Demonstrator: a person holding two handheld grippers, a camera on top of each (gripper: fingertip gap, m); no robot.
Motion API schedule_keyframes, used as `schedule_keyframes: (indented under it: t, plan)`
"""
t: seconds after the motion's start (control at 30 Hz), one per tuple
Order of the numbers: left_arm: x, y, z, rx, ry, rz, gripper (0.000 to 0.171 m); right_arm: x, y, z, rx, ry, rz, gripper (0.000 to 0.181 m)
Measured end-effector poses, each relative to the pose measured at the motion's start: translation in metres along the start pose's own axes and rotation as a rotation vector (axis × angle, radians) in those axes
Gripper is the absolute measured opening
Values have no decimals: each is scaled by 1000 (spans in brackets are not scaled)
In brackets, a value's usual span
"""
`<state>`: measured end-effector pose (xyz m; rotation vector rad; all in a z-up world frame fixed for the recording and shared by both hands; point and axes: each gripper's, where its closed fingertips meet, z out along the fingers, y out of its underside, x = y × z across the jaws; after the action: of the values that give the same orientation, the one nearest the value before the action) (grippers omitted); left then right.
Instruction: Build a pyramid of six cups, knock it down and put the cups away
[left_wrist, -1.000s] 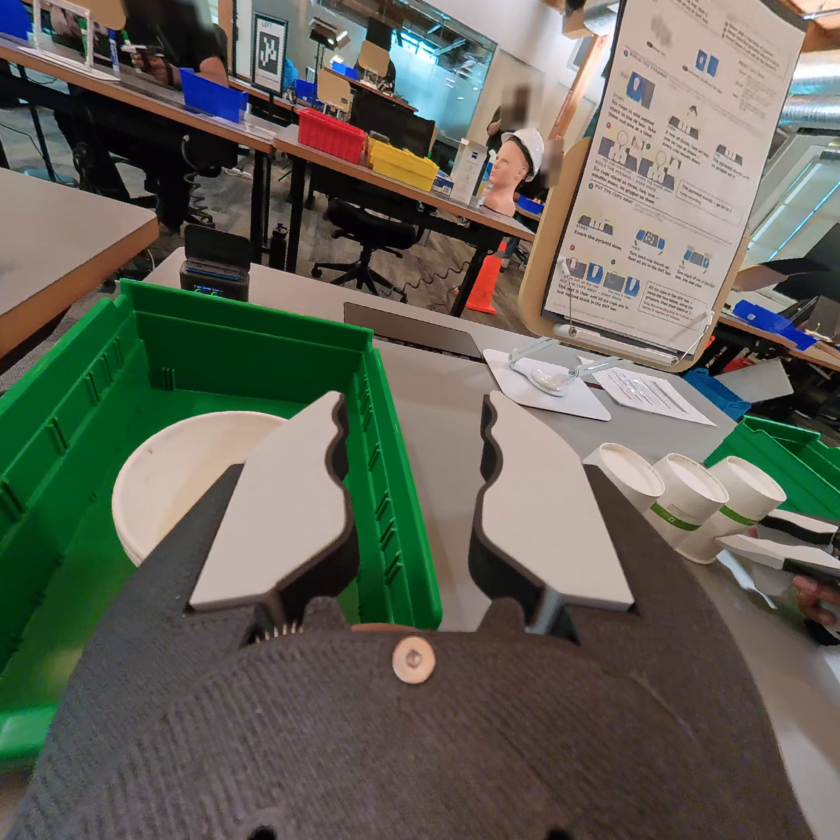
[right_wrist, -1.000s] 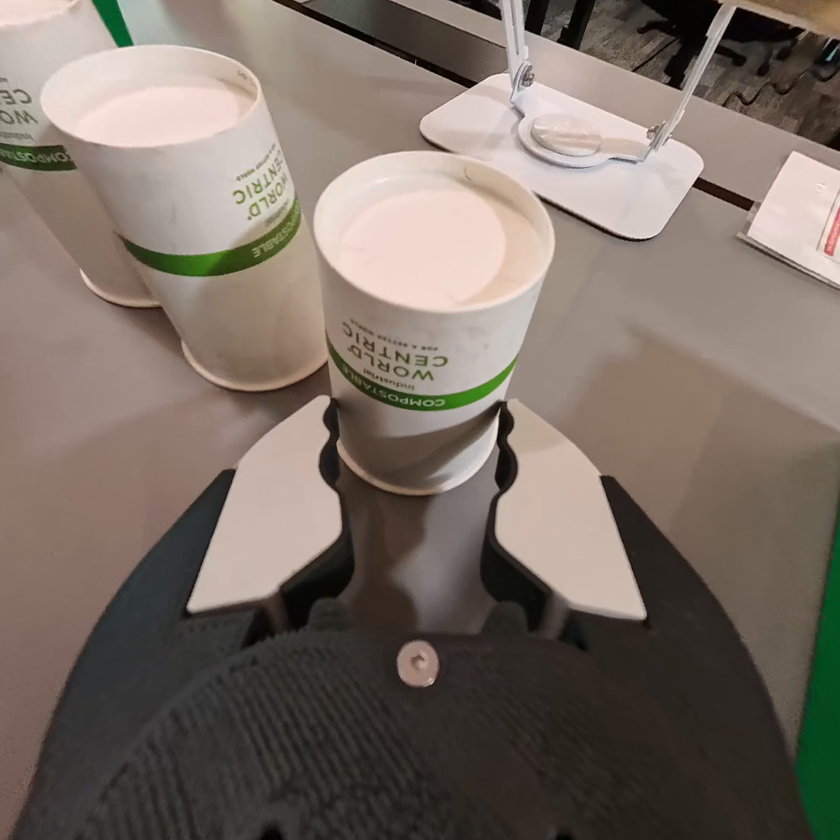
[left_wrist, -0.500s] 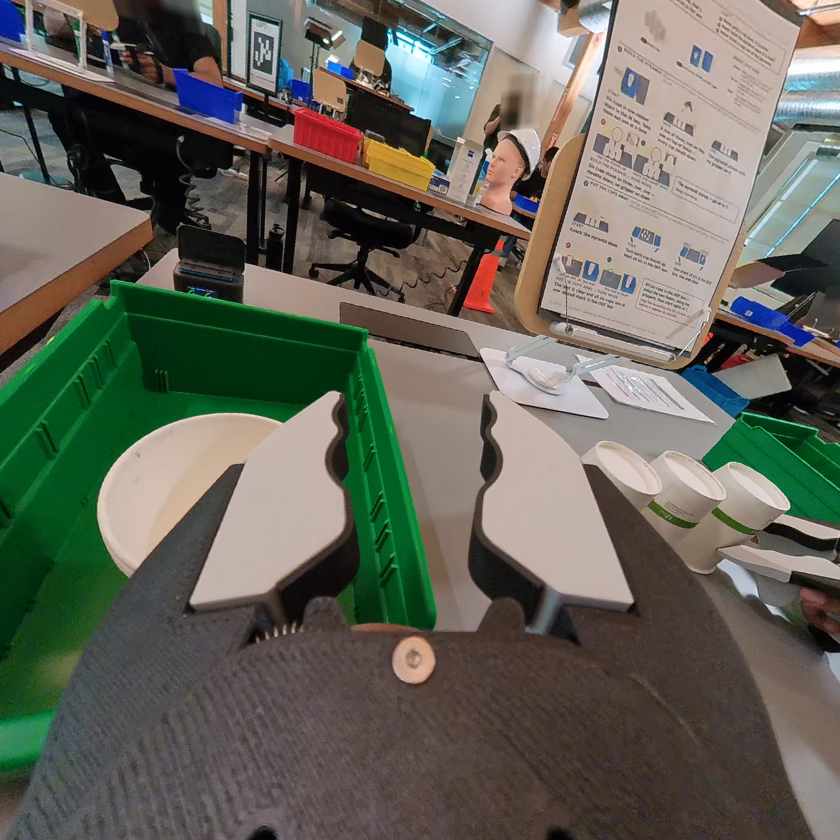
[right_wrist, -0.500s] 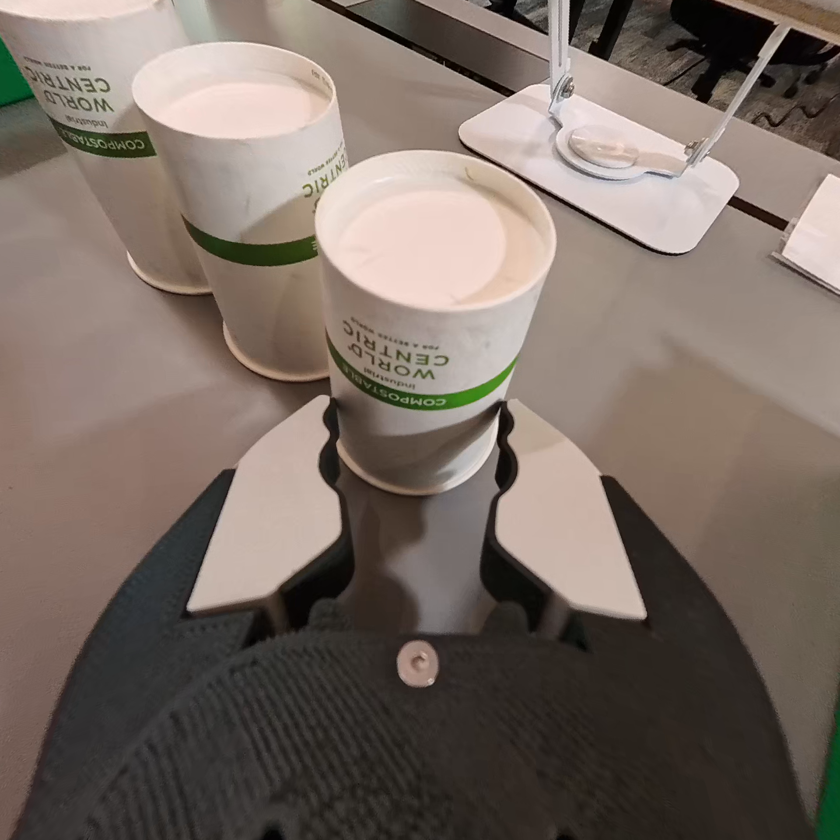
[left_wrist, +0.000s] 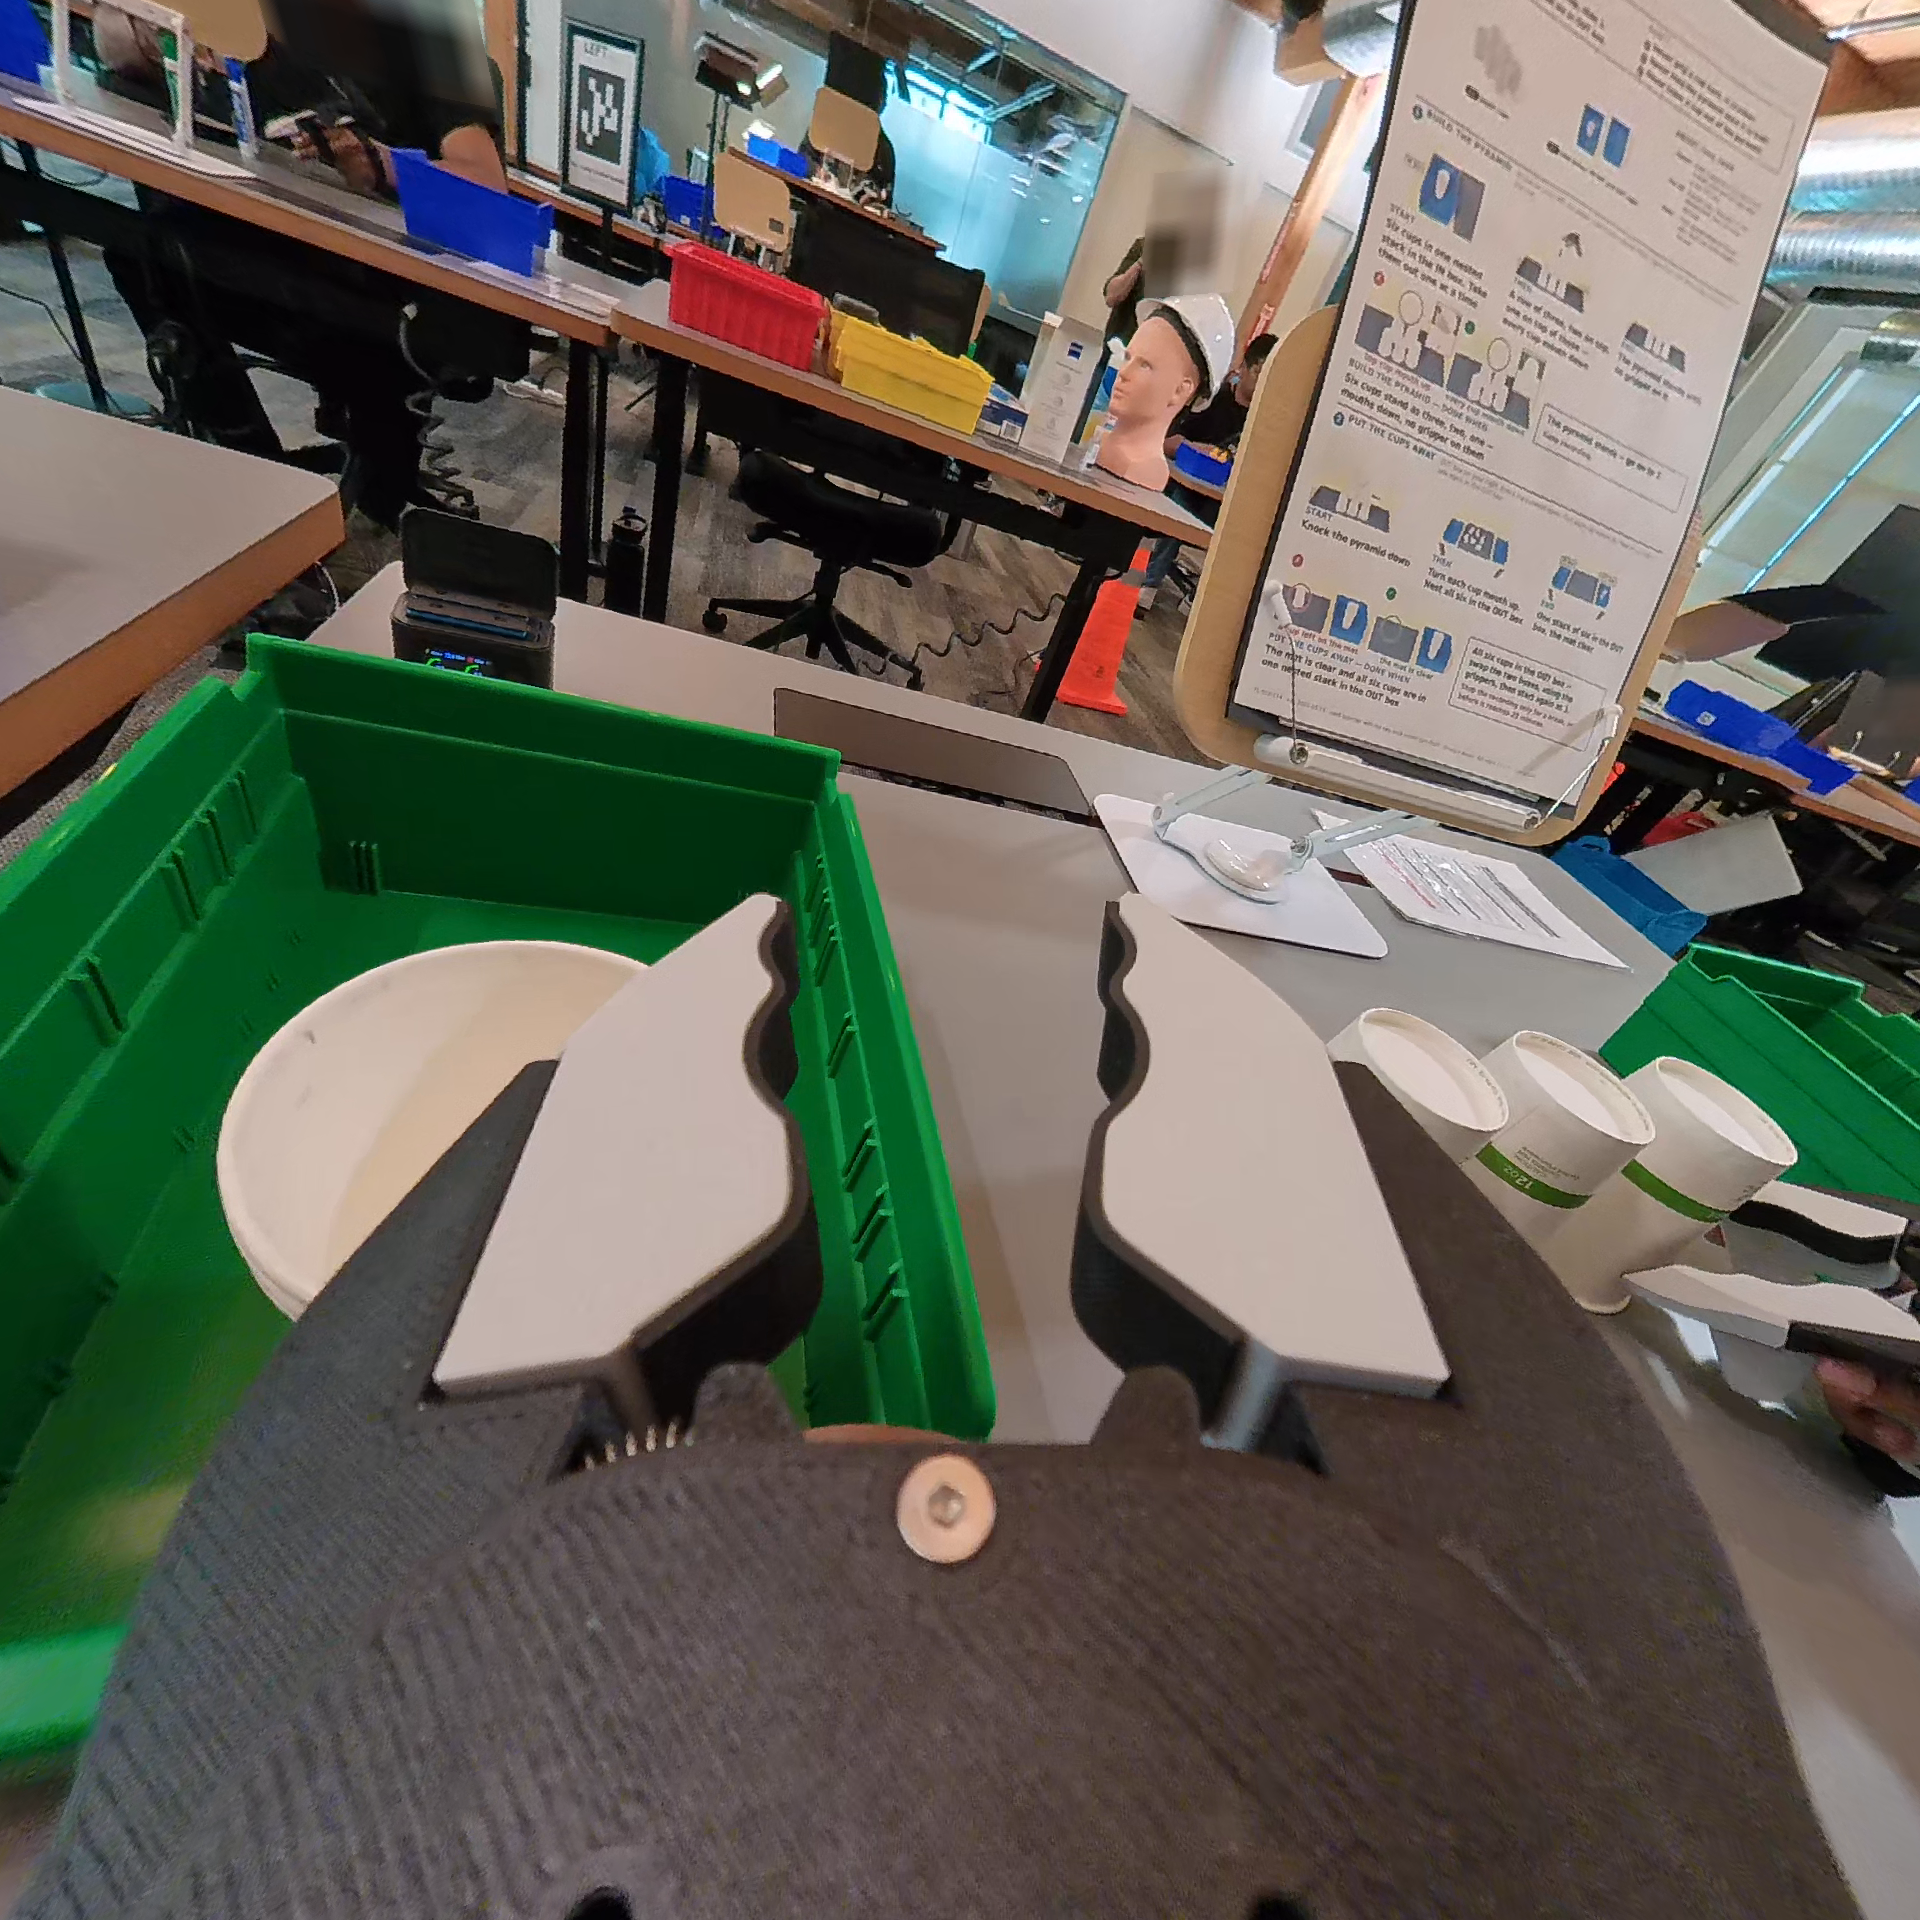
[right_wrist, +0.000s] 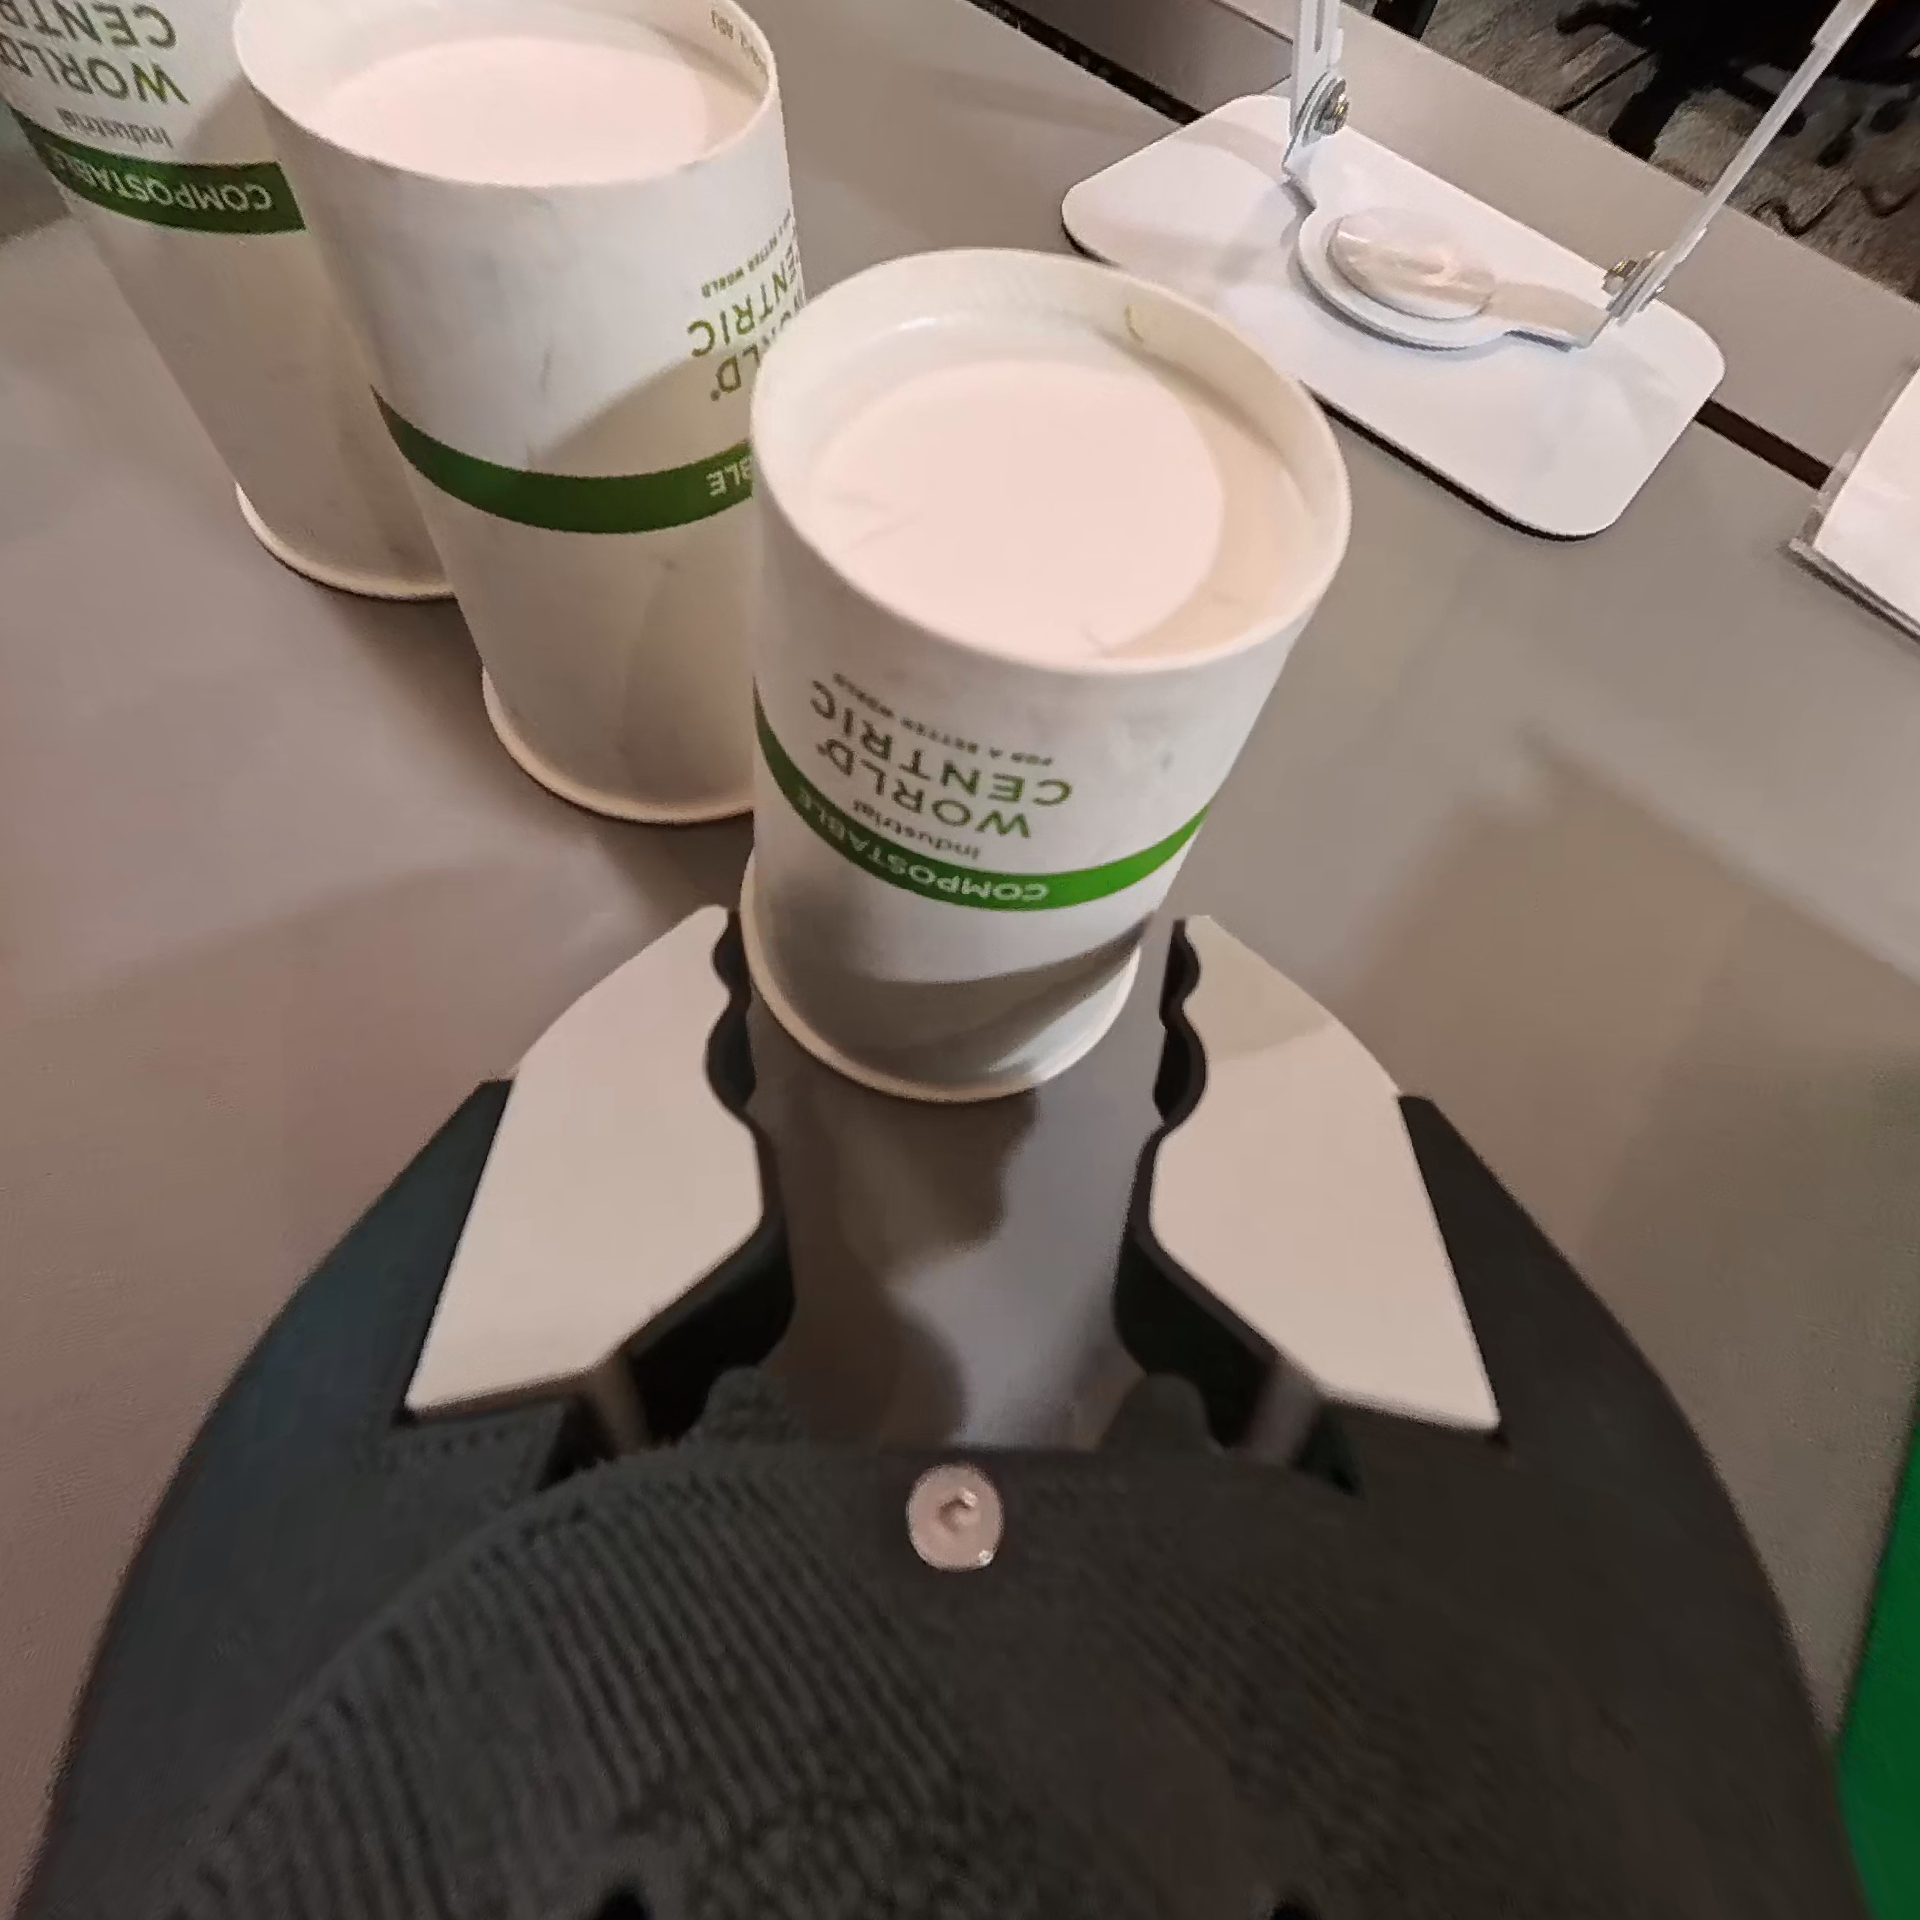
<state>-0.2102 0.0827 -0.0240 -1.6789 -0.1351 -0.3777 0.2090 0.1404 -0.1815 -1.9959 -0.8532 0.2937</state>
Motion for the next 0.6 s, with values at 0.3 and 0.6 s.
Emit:
schedule_keyframes:
  t: [0.3, 0.6]
  plan:
    - [-35, -8, -23, -58, -128, 131, 59, 22, 10, -16, -36, 15, 27, 90]
    - [-77, -28, -77, -35, -183, 218, 27, 51, -19, -43, 198, -59, 316, 82]
